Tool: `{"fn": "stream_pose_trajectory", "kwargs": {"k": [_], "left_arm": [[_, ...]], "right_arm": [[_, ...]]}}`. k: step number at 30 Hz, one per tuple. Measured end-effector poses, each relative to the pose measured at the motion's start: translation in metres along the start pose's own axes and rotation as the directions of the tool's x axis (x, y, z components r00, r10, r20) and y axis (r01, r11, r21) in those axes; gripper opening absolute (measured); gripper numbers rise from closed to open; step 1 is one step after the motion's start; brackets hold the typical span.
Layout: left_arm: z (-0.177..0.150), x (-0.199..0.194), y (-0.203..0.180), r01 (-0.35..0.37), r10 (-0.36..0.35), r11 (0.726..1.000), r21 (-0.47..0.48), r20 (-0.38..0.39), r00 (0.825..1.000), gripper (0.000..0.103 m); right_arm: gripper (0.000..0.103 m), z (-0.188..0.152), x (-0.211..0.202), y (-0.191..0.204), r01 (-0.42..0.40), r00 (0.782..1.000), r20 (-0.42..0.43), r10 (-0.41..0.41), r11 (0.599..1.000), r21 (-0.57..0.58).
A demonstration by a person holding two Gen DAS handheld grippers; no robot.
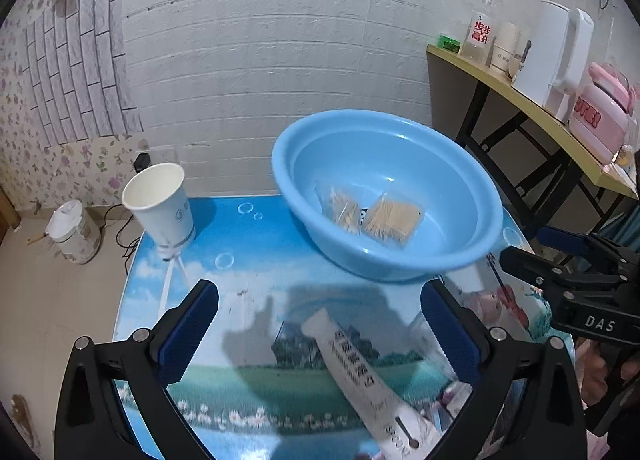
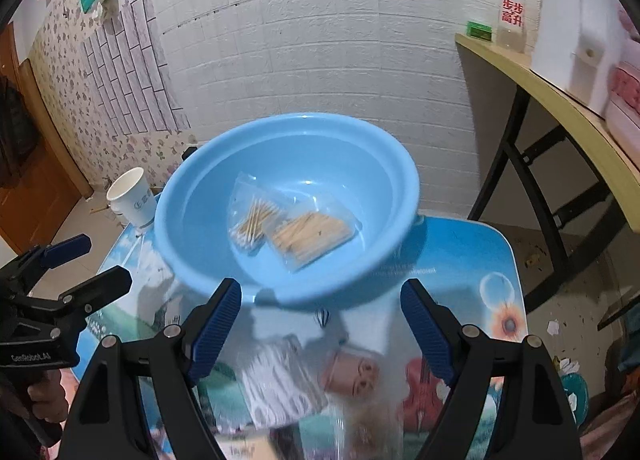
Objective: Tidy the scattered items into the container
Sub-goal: 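Withdraw both grippers from the basin back over the table items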
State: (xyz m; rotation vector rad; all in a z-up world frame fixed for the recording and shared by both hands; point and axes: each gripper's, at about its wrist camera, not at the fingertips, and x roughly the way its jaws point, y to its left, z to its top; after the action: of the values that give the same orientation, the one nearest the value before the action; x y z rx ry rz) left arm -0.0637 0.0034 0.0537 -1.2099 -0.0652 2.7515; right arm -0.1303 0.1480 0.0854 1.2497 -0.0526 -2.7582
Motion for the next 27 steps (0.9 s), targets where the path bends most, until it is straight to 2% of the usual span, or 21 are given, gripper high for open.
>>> {"fn": "stream_pose_trajectory", "kwargs": {"k": [6,14,16,18,25,27], "left_arm": [[-0.014,-0.019,-0.003,-0.021,0.02,1.0,0.009,0.038,0.999,0.103],[-0.029,-0.034,0.0,-0.014,0.014,1.0,-0.002,0.049,0.999,0.103],[-0.031,-0.036,-0.001,-0.013,0.013,1.0,0.002,0.051,0.999,0.103],[-0.033,-0.037,-0.001,-0.01,0.01,1.0,0.005,0.05,0.999,0.103],[-0.04,-0.04,-0.005,-0.009,0.008,1.0,0.013,0.048,0.999,0.103],[-0.041,-0.039,-0.005,-0.009,0.009,1.0,0.011,0.044,0.999,0.103]], "right_arm": [[0.084,-0.024,-0.019,0.002,0.03,0.999,0.021,-0.029,0.999,-0.023],[0.084,-0.051,-0.034,-0.01,0.009,1.0,0.019,-0.009,1.0,0.015],[0.086,-0.058,-0.037,-0.014,0.021,1.0,0.018,-0.021,0.999,0.031],[0.1,-0.064,-0.04,-0.02,0.02,1.0,0.023,-0.021,0.999,0.048],[0.103,-0.078,-0.044,-0.031,0.018,1.0,0.013,-0.019,0.997,0.08],[0.103,-0.083,-0.047,-0.033,-0.009,0.999,0.052,0.005,0.996,0.083]]}}
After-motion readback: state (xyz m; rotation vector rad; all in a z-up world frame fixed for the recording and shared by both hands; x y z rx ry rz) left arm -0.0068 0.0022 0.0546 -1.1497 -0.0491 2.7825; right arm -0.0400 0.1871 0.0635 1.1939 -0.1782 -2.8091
